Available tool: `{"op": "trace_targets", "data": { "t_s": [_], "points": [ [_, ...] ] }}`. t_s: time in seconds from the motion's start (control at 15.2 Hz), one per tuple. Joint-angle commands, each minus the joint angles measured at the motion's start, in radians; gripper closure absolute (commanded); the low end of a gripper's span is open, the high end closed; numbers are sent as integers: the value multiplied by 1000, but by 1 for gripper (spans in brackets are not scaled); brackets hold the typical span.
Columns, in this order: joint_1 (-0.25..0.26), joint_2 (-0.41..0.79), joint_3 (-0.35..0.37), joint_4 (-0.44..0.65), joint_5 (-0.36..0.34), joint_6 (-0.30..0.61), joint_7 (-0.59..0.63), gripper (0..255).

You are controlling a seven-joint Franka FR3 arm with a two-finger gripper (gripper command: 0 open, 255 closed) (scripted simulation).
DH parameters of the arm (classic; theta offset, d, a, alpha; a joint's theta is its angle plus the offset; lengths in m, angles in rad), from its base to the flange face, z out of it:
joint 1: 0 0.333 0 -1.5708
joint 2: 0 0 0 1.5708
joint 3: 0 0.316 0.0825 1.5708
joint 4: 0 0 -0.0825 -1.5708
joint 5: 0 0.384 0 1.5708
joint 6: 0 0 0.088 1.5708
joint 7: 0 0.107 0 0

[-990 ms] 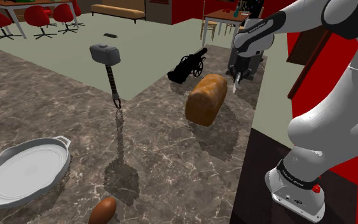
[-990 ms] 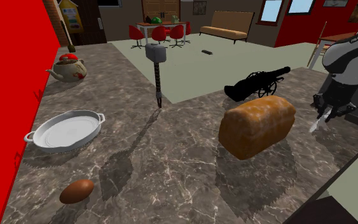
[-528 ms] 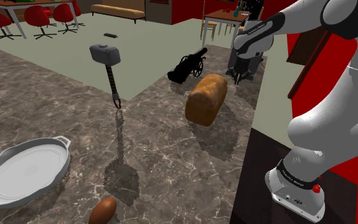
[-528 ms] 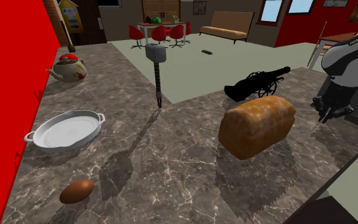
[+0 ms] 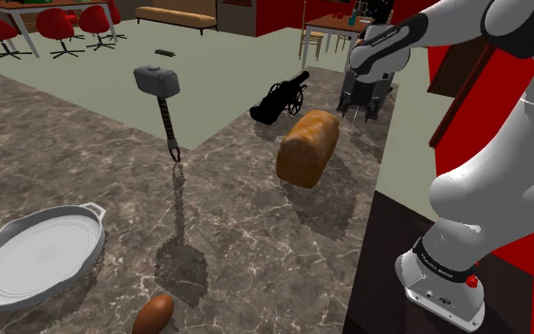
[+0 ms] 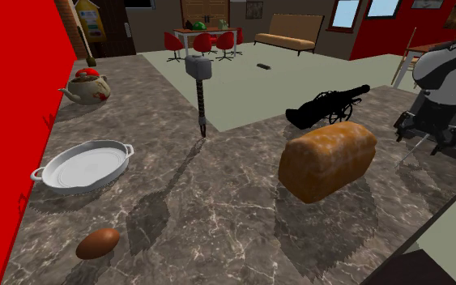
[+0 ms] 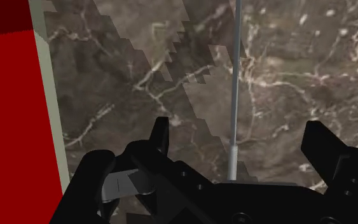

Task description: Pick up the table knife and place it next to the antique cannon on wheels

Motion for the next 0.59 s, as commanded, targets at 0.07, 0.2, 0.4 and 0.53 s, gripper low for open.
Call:
{"op": "trace_targets", "data": {
  "t_s": [0.07,0.2,0.4,0.53],
  "points": [
    [0,-40,3,39,13,-79,-7,0],
    [0,-40,3,39,13,-79,-7,0],
    [0,-40,3,39,13,-79,-7,0],
    [0,-40,3,39,13,-79,-7,0]
  ]
}}
